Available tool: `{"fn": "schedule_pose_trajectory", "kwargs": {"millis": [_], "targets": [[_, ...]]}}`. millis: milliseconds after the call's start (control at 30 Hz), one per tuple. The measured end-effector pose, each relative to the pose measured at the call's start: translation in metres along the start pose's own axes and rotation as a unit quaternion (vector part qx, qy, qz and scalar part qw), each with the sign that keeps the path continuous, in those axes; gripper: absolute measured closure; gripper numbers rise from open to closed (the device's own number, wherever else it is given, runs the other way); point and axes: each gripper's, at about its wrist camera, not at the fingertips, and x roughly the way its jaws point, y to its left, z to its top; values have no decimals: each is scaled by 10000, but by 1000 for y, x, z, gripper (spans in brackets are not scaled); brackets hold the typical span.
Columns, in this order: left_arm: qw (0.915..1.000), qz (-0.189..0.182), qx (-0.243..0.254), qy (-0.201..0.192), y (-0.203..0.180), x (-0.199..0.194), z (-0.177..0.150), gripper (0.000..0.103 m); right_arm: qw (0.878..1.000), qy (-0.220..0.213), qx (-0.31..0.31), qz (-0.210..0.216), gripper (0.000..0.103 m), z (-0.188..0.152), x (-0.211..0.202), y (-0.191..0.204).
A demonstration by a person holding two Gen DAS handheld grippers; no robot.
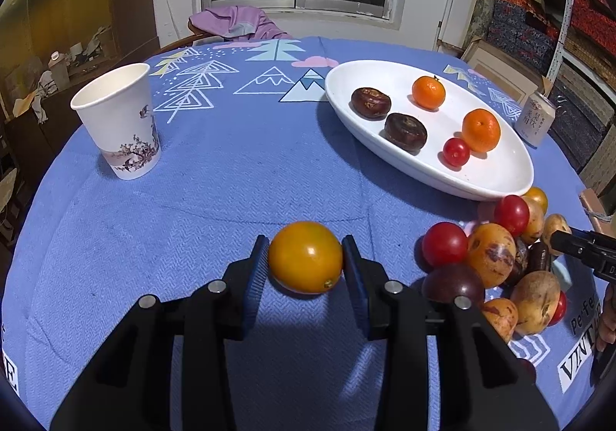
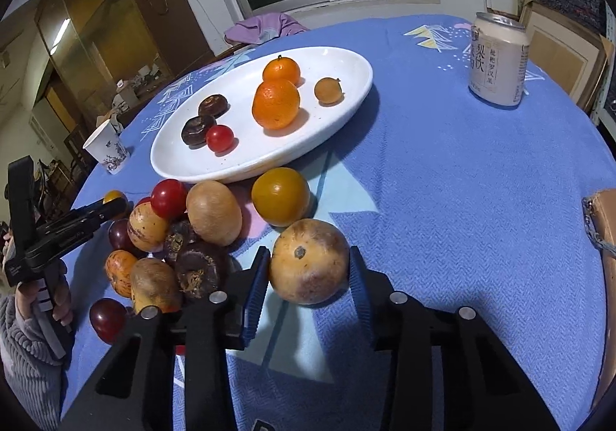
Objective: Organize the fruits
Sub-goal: 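Grasp a yellow-orange fruit with the left tool while the right tool grasps a tan round fruit, then carry both fruits over the white plate and open both tools to drop them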
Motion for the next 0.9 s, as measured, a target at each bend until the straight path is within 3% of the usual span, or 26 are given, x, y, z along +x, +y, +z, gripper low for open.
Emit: {"fn": "schedule_pose_trajectory", "kwargs": {"millis": [200, 300, 567, 767, 900], "targets": [[9999, -81, -63, -38, -1, -6, -3, 65, 9998, -104, 119, 87, 62, 3, -5, -4], [9996, -145, -84, -228, -4, -21, 2, 65, 9983, -478, 270, 216, 62, 10, -28, -10], [9971, -218, -8, -734, -32, -54, 63, 65, 9918, -1041, 490, 554, 62, 67, -64, -10], [9963, -501, 28, -692, -70, -25, 105, 65, 9906, -1068, 428, 743, 62, 117, -43, 9], [9975, -503, 193, -459, -93, 11, 116, 65, 9937, -793, 379, 697, 62, 132, -7, 14]]}}
